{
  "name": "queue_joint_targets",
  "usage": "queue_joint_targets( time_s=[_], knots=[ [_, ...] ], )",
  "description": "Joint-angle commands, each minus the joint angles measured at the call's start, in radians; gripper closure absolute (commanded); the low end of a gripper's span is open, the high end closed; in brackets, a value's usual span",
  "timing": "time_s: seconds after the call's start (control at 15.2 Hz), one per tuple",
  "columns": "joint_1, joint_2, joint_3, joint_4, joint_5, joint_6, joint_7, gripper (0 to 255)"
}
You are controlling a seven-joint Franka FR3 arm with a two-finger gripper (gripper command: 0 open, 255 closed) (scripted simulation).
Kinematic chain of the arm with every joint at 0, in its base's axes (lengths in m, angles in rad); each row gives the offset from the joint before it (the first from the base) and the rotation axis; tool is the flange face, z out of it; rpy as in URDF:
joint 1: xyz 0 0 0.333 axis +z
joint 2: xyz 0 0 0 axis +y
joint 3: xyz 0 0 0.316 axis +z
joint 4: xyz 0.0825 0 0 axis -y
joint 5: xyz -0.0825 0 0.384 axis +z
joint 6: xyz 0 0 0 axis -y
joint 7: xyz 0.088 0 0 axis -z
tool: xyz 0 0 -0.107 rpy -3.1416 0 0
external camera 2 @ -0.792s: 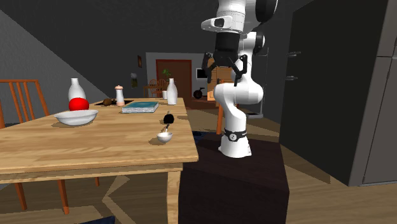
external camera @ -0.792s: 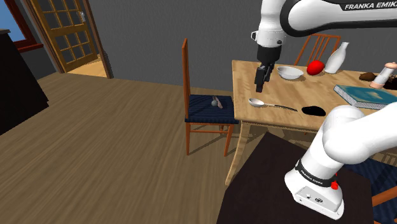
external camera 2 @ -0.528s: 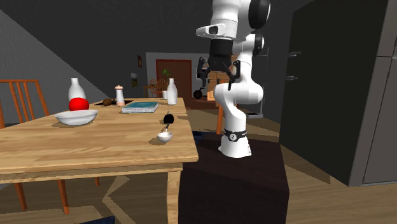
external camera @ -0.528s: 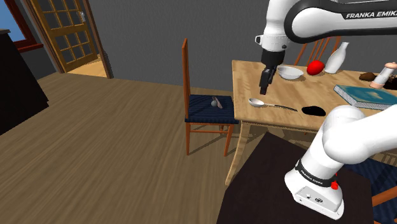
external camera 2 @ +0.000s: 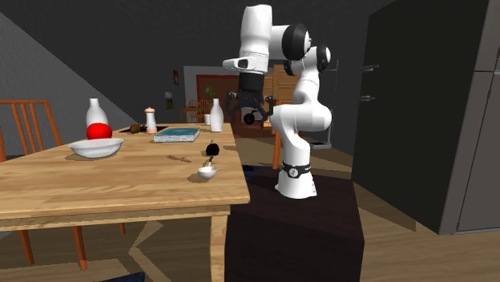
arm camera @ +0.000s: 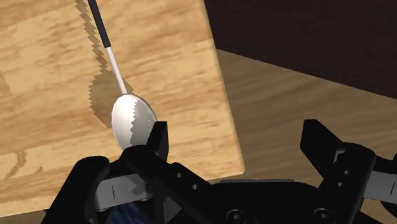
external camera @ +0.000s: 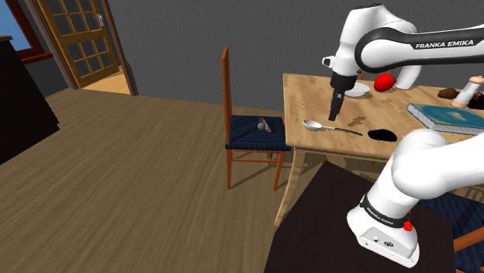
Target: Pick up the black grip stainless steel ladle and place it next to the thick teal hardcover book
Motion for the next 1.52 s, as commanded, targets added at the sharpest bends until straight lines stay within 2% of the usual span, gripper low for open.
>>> queue_joint_targets(
  time_s=[0.0,0.4,0.73,1.25,1.45],
  knots=[
    [-0.016,-0.004,-0.06,-0.045,-0.048,0.062,-0.07,0],
    [-0.057,0.073,-0.268,-0.087,-0.185,0.247,-0.289,0],
    [-0.041,0.218,-0.462,-0.061,-0.259,0.426,-0.475,0],
    [-0.017,0.337,-0.544,-0.095,-0.289,0.585,-0.486,0],
    [-0.017,0.337,-0.544,-0.095,-0.289,0.585,-0.486,0]
  ],
)
